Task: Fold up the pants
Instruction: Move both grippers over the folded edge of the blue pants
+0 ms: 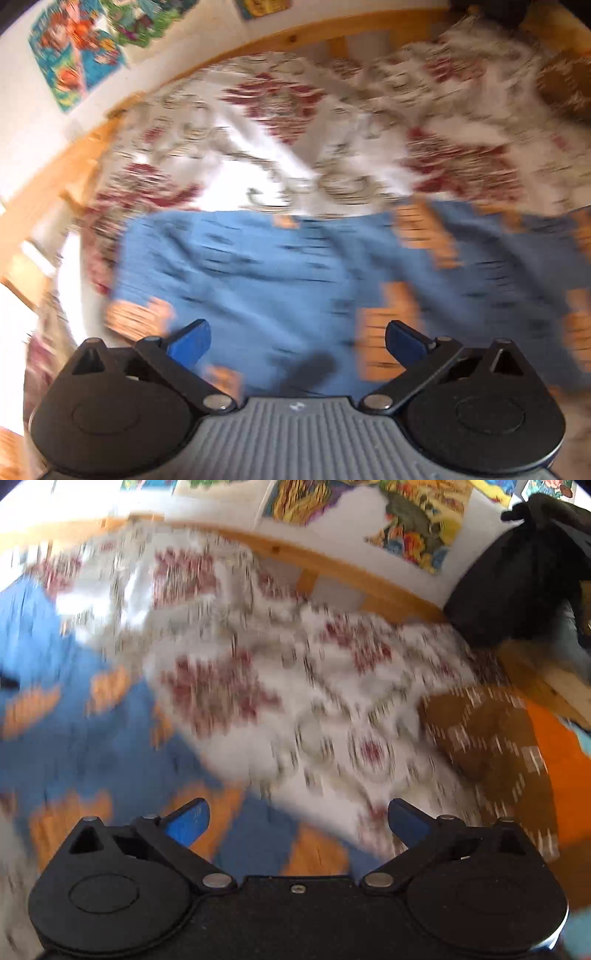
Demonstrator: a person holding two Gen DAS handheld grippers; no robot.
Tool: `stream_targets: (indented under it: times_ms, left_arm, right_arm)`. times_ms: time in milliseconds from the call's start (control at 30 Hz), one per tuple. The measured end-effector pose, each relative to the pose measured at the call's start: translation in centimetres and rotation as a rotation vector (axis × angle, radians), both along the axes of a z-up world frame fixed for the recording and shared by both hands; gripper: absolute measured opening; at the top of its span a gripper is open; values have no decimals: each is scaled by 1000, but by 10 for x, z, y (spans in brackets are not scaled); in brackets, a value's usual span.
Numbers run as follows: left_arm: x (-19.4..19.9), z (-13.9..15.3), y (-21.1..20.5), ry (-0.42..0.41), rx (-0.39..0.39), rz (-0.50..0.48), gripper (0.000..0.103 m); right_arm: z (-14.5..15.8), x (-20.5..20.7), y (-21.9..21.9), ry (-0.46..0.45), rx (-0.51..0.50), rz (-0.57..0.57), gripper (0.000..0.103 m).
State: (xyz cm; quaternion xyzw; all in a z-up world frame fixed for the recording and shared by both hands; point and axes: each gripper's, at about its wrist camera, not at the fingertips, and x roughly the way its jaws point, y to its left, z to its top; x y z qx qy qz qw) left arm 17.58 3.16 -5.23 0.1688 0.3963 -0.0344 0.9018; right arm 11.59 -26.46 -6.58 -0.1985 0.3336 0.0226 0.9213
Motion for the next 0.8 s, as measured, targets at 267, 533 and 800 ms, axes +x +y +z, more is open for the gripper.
stream_targets:
  times_ms: [267, 533, 800]
  left_arm:
    - [-15, -25, -23, 86, 104, 109, 103]
    - [-31, 12, -111, 138, -178, -8, 103]
    - [-51, -10, -255, 110, -118, -352, 103]
  right_arm:
    - [-22, -103, -100, -88, 21, -338, 102]
    - [-13, -145, -147, -79, 373, -186, 98]
    - [-7, -137, -181, -35, 706, -227, 90]
